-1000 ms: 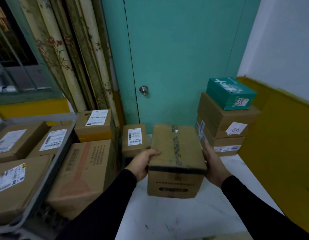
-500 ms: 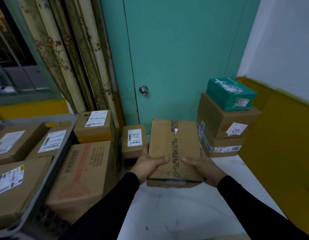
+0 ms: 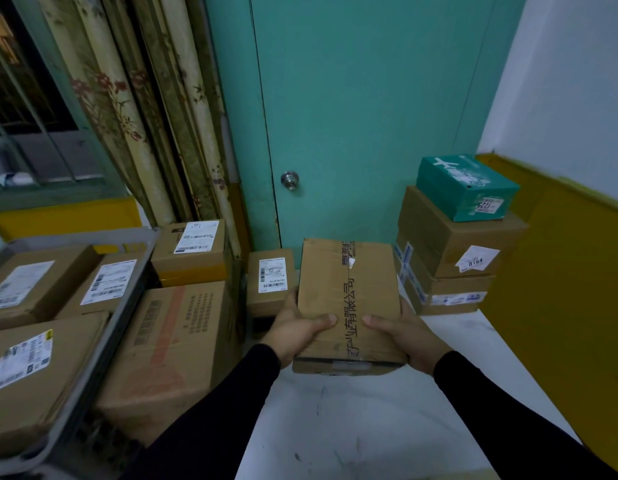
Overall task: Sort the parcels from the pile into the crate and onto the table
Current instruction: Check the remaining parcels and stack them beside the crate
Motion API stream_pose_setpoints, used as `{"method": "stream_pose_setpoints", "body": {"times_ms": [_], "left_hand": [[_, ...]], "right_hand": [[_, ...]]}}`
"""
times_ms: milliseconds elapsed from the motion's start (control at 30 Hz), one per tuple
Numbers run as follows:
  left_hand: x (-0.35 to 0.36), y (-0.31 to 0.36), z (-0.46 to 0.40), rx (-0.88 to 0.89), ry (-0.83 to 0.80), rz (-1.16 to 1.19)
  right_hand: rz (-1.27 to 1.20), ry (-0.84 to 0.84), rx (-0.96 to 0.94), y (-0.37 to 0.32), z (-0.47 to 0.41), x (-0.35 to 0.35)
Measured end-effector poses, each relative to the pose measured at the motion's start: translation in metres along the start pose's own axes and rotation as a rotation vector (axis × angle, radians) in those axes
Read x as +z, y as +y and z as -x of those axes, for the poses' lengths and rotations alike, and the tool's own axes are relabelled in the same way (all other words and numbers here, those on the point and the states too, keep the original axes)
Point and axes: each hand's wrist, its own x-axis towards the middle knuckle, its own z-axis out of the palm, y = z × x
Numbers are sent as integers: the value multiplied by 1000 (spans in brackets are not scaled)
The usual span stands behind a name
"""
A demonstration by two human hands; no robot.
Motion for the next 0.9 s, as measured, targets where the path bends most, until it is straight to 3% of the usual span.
{"method": "stream_pose_setpoints", "body": {"times_ms": [133,333,667,900], "left_hand": [[-3,0,3,-27,-8,18],[-1,3,1,-92,77,234],[8,8,15,1,247,-68],[8,3,14,9,215,-82]], "right_hand": [[26,-17,-22,1,5,-1],[-58,64,-33,-15,7,7],[-67,55,-148,-11,8,13],[-35,80,-162,-3,9,12]]}}
